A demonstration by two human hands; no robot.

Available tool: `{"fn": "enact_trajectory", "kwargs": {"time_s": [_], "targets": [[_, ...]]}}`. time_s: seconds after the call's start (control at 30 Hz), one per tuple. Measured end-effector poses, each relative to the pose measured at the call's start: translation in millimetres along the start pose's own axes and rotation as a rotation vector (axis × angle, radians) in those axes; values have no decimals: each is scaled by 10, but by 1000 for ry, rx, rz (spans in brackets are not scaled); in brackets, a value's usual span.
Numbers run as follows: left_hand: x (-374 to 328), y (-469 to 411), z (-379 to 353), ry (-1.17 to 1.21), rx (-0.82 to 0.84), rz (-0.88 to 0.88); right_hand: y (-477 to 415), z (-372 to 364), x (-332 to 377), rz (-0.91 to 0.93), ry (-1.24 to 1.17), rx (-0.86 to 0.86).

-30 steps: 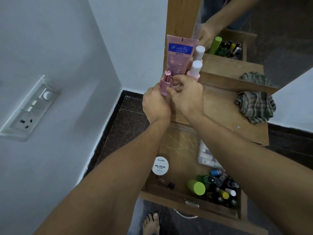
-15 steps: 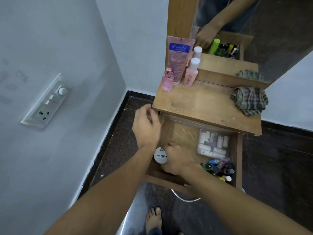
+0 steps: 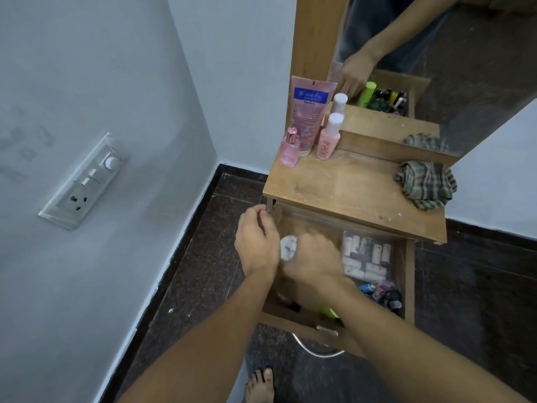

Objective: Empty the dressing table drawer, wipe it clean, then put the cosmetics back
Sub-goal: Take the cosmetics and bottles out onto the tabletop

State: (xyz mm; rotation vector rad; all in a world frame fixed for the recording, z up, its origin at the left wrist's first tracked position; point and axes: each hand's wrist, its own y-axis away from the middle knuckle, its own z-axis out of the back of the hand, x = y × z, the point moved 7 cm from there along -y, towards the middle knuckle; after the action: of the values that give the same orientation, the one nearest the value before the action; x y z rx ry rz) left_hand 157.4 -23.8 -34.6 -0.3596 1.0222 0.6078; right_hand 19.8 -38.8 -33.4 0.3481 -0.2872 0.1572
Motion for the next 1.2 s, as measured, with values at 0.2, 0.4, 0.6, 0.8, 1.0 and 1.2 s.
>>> {"fn": "enact_trajectory", "kwargs": {"time_s": [0.2, 0.4, 0.6, 0.8, 1.0, 1.2], "targets": [[-332, -158, -50, 75, -46, -32, -378, 927, -186, 26, -265, -412], [-364, -221, -205, 53, -7, -29, -886, 1012, -212, -69, -217, -351], [-274, -259, -270, 53, 11, -47, -1051, 957, -227, -119, -204, -338], [-274, -268, -271, 60, 11, -97, -1023, 920, -231, -111, -260, -402], [-242, -205, -177, 54, 4, -101, -624, 956, -260, -83, -278, -559], [-222, -133, -17, 8, -13, -78, 127, 199, 15, 124, 41, 22]]}}
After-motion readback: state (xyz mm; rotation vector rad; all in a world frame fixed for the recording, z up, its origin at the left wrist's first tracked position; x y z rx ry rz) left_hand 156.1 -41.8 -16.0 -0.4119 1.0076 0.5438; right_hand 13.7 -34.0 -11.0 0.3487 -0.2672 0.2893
